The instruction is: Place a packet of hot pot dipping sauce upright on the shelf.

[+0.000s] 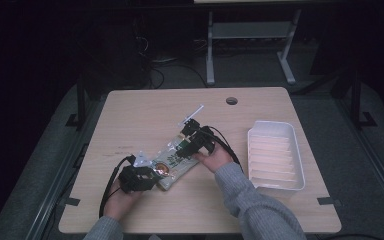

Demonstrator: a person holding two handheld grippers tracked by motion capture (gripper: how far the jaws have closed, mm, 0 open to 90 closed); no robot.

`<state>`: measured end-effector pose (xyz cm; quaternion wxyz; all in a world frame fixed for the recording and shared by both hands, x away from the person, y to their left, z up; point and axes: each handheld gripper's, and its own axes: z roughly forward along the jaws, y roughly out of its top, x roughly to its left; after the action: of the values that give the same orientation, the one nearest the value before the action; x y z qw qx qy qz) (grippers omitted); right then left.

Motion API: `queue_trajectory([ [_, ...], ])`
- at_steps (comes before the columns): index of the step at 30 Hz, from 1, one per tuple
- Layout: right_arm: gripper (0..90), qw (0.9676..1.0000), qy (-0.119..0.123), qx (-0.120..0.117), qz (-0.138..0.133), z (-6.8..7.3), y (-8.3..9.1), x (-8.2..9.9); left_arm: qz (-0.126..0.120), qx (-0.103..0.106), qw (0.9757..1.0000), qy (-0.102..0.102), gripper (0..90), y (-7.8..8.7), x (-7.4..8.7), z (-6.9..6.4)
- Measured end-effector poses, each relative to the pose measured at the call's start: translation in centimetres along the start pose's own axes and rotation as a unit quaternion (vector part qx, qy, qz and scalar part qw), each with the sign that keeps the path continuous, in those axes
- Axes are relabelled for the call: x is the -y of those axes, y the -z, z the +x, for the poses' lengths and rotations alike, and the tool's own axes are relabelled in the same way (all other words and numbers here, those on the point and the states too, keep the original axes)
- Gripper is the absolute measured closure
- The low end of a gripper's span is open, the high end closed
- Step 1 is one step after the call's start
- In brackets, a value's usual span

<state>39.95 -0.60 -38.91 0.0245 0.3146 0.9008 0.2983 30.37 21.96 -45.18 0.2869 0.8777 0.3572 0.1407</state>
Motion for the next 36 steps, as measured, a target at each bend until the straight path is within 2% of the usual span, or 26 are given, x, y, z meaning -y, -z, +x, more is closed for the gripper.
queue_trajectory([
  [1, 24.9, 0.9999, -0.016, -0.006, 0.001, -0.5, -0.3, -0.2, 0.000, 0.000, 1.0000, 0.000, 55.0, 0.0, 0.0, 0.0],
  [3, 24.9, 0.9996, -0.025, 0.004, 0.008, -1.1, -0.9, -0.4, 0.003, 0.000, 1.0000, -0.002, 55.5, -0.1, 0.0, 0.0],
  [11, 25.5, 0.9980, -0.033, 0.031, 0.044, -2.9, -3.5, -0.6, 0.008, 0.013, 0.9999, 0.006, 56.0, -0.2, 0.1, 0.1],
  [15, 25.6, 0.9971, -0.046, 0.027, 0.054, -3.7, -4.5, -0.4, 0.004, 0.018, 0.9998, 0.013, 56.1, -0.2, 0.3, 0.3],
  [18, 25.6, 0.9966, -0.056, 0.017, 0.058, -4.0, -5.1, -0.4, 0.004, 0.014, 0.9998, 0.011, 56.1, -0.2, 0.2, 0.1],
  [22, 29.7, 0.9965, -0.054, 0.002, 0.064, -3.9, -5.7, -0.4, 0.003, 0.015, 0.9998, 0.012, 56.1, -0.2, 0.2, 0.2],
  [25, 34.0, 0.9963, -0.061, -0.023, 0.056, -4.0, -5.8, -0.4, 0.004, 0.013, 0.9999, 0.010, 56.3, -0.2, 0.2, 0.1],
  [29, 38.1, 0.9963, -0.058, -0.027, 0.056, -3.9, -5.7, -0.5, 0.003, 0.008, 1.0000, 0.003, 58.5, -0.2, 0.1, -0.2],
  [32, 42.6, 0.9963, -0.058, -0.040, 0.050, -3.9, -5.5, -0.5, 0.003, 0.011, 0.9999, 0.005, 58.5, -0.3, 0.2, -0.1],
  [33, 46.2, 0.9954, -0.063, -0.057, 0.044, -3.9, -5.2, -0.5, 0.001, 0.013, 0.9999, 0.007, 58.5, -0.3, 0.2, -0.1],
  [34, 47.2, 0.9949, -0.063, -0.067, 0.041, -3.9, -5.1, -0.6, 0.002, 0.012, 0.9999, 0.006, 58.5, -0.3, 0.2, -0.1],
  [35, 47.2, 0.9949, -0.063, -0.067, 0.041, -3.9, -5.1, -0.6, 0.002, 0.012, 0.9999, 0.006, 58.5, -0.3, 0.2, -0.1],
  [36, 47.0, 0.9937, -0.066, -0.084, 0.035, -3.8, -5.0, -0.6, 0.004, 0.011, 0.9999, 0.005, 58.5, -0.3, 0.2, -0.1],
])
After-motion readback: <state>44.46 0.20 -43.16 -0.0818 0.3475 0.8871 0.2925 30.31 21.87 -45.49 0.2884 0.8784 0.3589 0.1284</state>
